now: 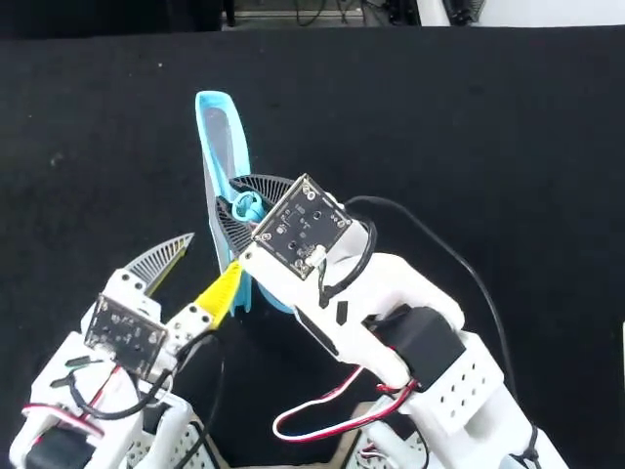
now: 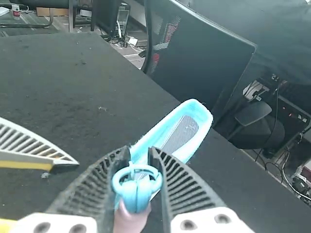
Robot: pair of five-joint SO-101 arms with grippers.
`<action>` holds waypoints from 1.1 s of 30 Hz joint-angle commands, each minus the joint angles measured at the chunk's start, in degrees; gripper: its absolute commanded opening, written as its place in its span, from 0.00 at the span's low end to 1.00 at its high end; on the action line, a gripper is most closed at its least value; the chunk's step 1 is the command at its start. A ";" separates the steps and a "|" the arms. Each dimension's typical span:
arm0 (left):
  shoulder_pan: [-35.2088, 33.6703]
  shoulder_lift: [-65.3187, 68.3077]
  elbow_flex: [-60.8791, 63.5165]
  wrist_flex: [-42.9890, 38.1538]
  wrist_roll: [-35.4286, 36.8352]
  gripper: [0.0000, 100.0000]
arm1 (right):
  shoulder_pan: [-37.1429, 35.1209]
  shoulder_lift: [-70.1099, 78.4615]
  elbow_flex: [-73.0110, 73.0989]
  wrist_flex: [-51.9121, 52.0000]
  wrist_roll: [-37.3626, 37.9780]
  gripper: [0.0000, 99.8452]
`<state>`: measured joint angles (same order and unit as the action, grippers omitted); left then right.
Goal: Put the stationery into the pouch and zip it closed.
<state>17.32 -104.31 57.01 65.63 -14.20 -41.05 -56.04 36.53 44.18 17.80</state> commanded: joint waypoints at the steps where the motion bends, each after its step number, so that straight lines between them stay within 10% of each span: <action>1: 0.66 0.00 4.26 -5.54 -0.44 0.21 | -0.35 -0.75 -4.00 -0.18 0.62 0.01; 33: -11.03 -0.09 6.55 -7.74 -9.23 0.21 | 4.31 -0.84 -4.09 2.55 0.70 0.01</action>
<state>7.56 -104.31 65.54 57.89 -22.81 -37.80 -56.04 36.44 46.55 18.07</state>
